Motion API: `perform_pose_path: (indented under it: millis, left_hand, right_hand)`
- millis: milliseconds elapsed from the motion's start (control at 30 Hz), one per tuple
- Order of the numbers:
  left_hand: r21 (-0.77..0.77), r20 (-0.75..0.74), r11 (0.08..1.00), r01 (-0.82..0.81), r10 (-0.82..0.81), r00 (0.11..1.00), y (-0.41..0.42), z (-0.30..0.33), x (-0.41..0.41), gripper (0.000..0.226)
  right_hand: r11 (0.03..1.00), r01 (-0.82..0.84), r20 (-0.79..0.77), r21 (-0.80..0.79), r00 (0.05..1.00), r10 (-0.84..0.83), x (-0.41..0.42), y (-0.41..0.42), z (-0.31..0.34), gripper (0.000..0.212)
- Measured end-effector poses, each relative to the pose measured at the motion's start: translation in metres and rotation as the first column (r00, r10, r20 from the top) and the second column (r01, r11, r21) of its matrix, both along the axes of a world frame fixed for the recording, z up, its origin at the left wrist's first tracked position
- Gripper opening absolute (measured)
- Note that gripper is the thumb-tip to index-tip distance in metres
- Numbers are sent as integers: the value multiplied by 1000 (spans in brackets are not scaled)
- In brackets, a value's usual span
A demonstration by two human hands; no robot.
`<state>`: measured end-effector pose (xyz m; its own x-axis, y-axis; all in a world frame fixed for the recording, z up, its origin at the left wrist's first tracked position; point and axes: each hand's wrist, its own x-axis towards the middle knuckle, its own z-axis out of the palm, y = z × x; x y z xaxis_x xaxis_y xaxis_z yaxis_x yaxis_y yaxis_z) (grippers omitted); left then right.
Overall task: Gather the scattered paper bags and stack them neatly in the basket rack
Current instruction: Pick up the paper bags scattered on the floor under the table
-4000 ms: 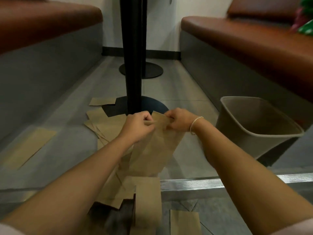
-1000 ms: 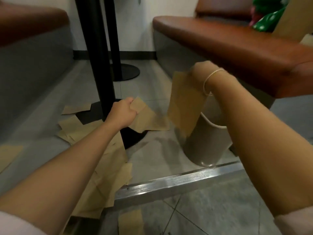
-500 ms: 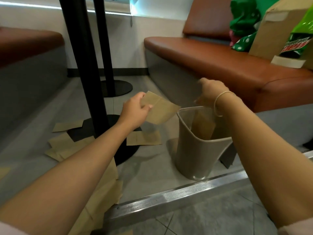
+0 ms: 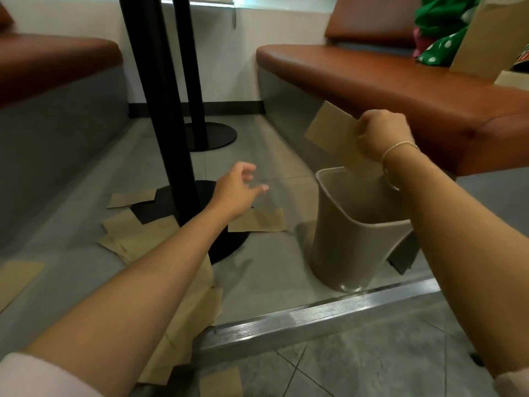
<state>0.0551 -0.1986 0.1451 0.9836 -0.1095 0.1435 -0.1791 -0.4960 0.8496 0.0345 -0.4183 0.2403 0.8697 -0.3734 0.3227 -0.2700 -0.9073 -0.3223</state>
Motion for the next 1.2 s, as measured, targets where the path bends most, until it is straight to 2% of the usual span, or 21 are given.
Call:
perform_pose_path:
  millis: [133,233,400,500,600,700,800,867,933,1033,1067,1133,1200]
  left_hand:
    - [148,-145,988,-42,64,987,38,-45,-6,37]
    - [266,-256,964,-31,101,961,65,-77,-13,37]
    - [540,-351,835,106,109,930,99,-126,-19,33]
    - [678,-391,708,200,117,913,117,-148,-19,43]
    - [741,-386,640,201,162,908,138,-168,-23,45]
    - [716,-386,689,109,261,885,155,-190,-29,50]
    - [582,-425,812,-40,345,837,165,-207,-30,65]
    - [516,-435,850,-103,364,824,167,-213,-27,67]
    - [535,-388,837,-117,366,846,166,-215,-23,51]
    - [503,-377,860,-89,311,872,159,-207,-15,8]
    - [471,-390,881,-50,258,884,157,-202,-12,5]
    - [403,-405,915,23,155,901,149,-189,-5,15]
    - [337,-381,940,53,85,921,141,-170,-1,9]
  right_hand:
    - [951,224,-70,213,974,-214,-2,-5,-25,42]
    - [925,231,-72,302,973,-219,0,11,-44,57]
    - [977,2,-57,213,998,11,12,61,-68,60]
    - [976,-166,-170,140,967,188,16,94,-88,53]
    - [958,-258,-296,125,912,285,18,128,-119,52]
    - [927,-350,-432,136,821,374,16,155,-152,52]
    - [903,-409,-518,133,748,415,15,175,-181,49]
    - [899,-416,-554,136,720,417,16,185,-198,52]
    - [898,-422,-582,124,702,411,18,191,-210,54]
    - [895,-426,-597,135,686,416,19,194,-221,55]
    - [892,-429,-592,143,685,424,19,194,-223,56]
    - [885,-440,-586,154,680,440,21,194,-224,60]
    - [875,-459,-584,156,671,456,22,195,-222,64]
